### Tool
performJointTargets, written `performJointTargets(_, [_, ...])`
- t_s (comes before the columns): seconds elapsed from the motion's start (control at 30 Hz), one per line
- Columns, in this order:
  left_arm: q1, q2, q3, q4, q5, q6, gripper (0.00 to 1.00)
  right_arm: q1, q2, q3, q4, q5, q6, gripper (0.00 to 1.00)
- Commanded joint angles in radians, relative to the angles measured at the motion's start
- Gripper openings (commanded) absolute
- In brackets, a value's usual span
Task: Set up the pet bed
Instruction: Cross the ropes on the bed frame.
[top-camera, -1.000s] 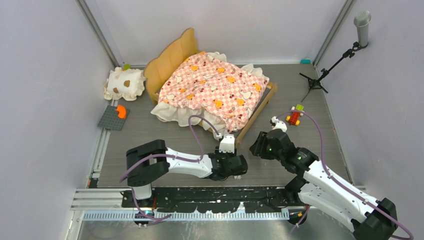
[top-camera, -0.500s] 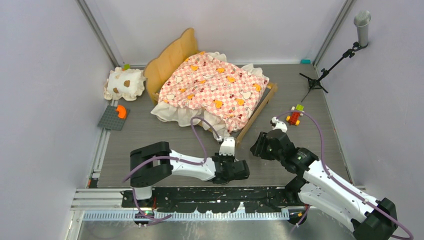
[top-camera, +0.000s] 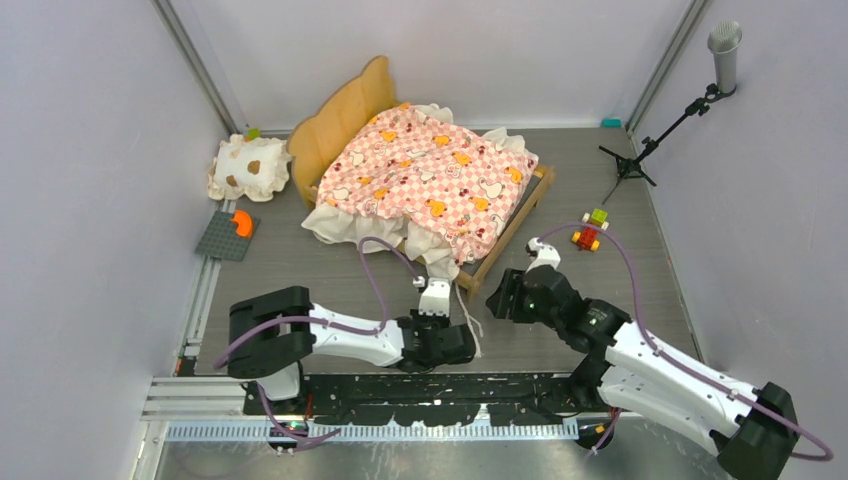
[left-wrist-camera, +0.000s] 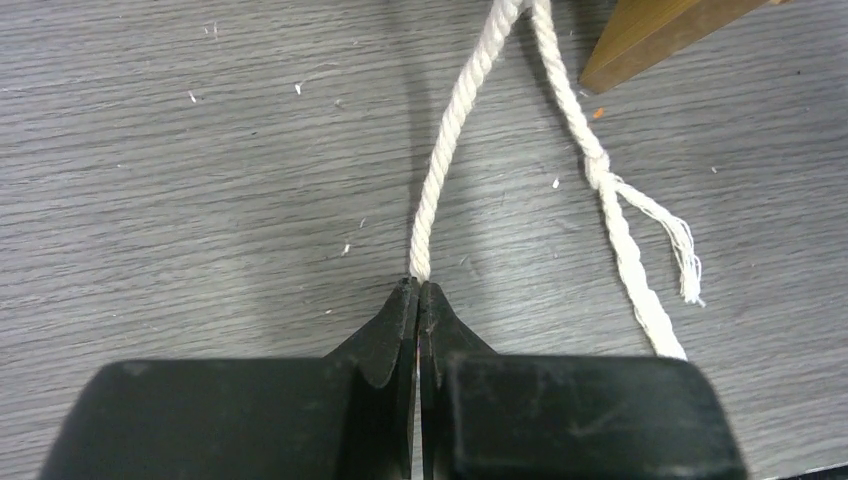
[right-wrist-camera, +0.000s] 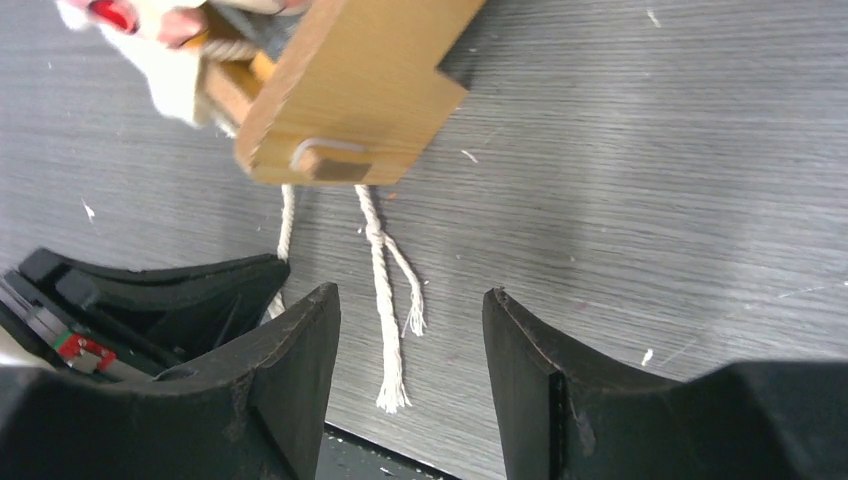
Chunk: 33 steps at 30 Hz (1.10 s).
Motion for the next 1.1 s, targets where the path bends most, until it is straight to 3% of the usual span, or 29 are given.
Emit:
performJointTargets(0.0, [0.036, -0.057, -0.092, -0.001, 0.078, 0.085, 0.00, 0.181, 0.053, 0.012, 0.117, 0.143, -0.026, 0.60])
performJointTargets(0.13, [0.063, -0.121, -0.140, 0.051, 0.105, 0.129, 0.00, 0.310, 0.175, 0.030, 0.170, 0.237, -0.036, 0.59])
performJointTargets(0.3, [0.074, -0.160, -0.165, 0.054, 0.117, 0.148, 0.00, 0.317, 0.335, 0.043, 0.243, 0.178, -0.046, 0.57])
performJointTargets(0.53, [0.079, -0.180, -0.200, 0.071, 0.128, 0.141, 0.00, 0.325, 0.446, 0.087, 0.266, 0.212, -0.105, 0.53])
performJointTargets(0.9, [0.084, -0.197, -0.216, 0.078, 0.130, 0.141, 0.00, 0.323, 0.367, 0.071, 0.145, 0.271, 0.005, 0.31])
performJointTargets(1.07, [0.083, -0.191, -0.215, 0.082, 0.133, 0.139, 0.00, 0.322, 0.402, 0.100, 0.057, 0.289, 0.035, 0.32])
